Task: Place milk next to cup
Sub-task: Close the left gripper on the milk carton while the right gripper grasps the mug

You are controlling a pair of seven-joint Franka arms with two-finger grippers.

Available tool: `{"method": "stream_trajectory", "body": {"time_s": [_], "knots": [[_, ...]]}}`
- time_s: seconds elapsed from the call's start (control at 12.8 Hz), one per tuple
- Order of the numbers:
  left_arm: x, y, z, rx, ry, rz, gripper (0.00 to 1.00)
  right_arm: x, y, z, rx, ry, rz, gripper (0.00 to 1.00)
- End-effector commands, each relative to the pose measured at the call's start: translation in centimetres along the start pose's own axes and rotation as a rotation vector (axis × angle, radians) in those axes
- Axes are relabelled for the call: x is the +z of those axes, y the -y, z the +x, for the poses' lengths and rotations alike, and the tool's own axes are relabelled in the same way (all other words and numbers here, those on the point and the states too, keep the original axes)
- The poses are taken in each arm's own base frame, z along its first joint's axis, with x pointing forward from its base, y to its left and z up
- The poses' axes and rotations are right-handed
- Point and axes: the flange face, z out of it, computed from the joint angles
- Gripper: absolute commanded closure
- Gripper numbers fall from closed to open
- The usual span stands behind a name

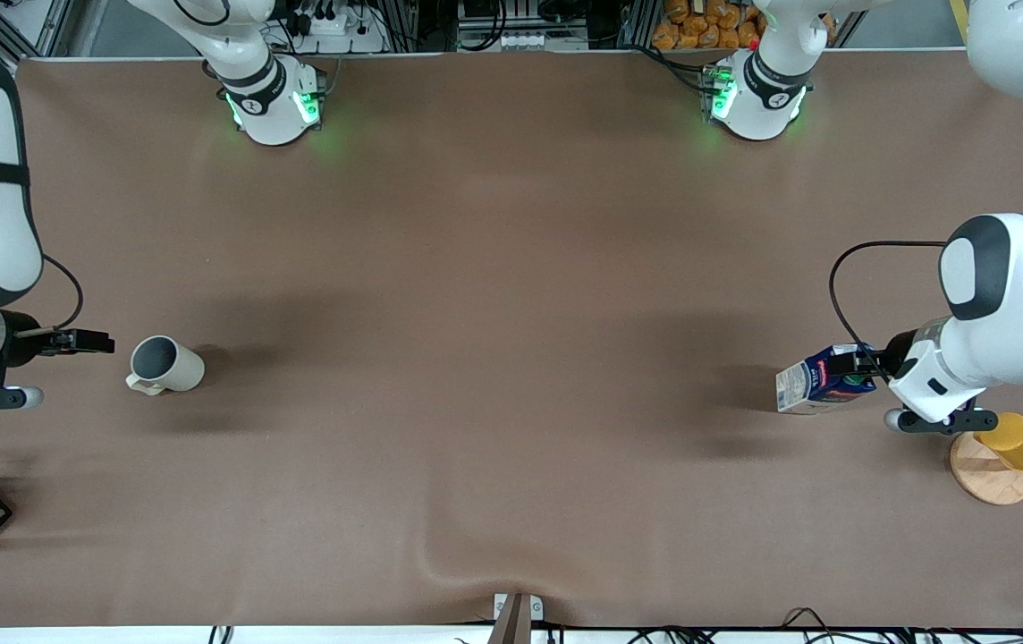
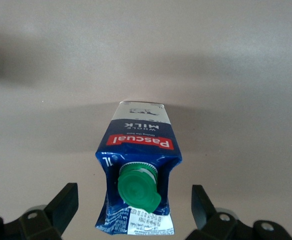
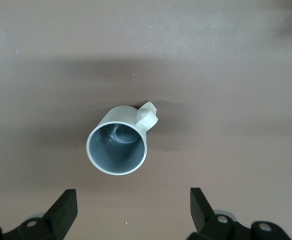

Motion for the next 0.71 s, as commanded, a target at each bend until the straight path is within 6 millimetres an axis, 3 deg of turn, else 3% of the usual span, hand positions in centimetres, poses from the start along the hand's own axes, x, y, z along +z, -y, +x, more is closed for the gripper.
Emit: {"method": "stream_trajectory", "body": {"time_s": [0.0, 0.47, 0.63], "knots": [[0.5, -0.2, 0.0, -0.016, -0.007, -0.014, 0.0, 1.8, -0.5, 1.4, -0.014, -0.021, 0.008, 0.0], [1.3, -0.3, 0.0, -0.017, 0.004, -0.014, 0.01, 8.2, -1.6, 2.7, -0.019, -0.019, 0.012, 0.17], [1.9, -0.3, 0.0, -0.017, 0.013, -0.014, 0.15, 9.6, -1.6, 2.3, -0.025, 0.004, 0.021, 0.23]]}}
